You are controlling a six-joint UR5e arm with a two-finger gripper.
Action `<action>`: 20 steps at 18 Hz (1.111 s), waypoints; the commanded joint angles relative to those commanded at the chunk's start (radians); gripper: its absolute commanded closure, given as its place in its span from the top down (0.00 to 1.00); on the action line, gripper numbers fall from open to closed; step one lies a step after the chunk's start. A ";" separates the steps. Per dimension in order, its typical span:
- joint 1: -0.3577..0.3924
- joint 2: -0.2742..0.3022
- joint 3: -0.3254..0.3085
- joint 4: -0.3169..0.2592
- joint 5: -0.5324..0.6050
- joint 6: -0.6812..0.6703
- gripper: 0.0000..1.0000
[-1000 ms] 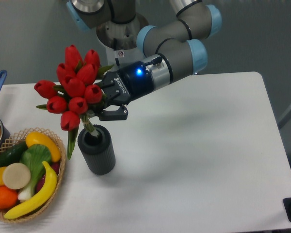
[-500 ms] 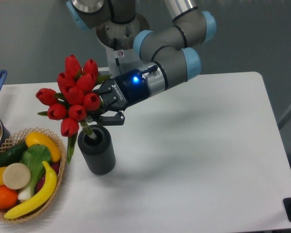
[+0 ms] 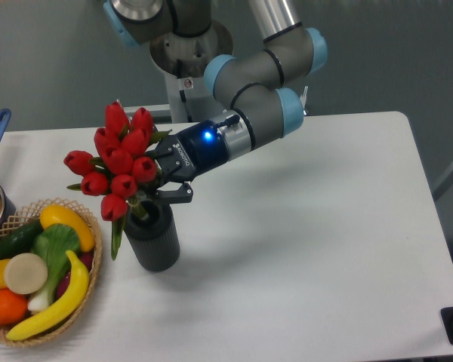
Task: Insert the flowers into the vase
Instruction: 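Lower the tulip stems down into the vase opening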
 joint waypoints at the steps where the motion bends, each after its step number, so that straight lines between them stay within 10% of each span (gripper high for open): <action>1: 0.000 -0.005 -0.008 0.000 0.000 0.015 0.45; 17: 0.020 -0.089 -0.040 0.000 0.003 0.124 0.46; 20: 0.021 -0.089 -0.040 0.000 0.009 0.135 0.62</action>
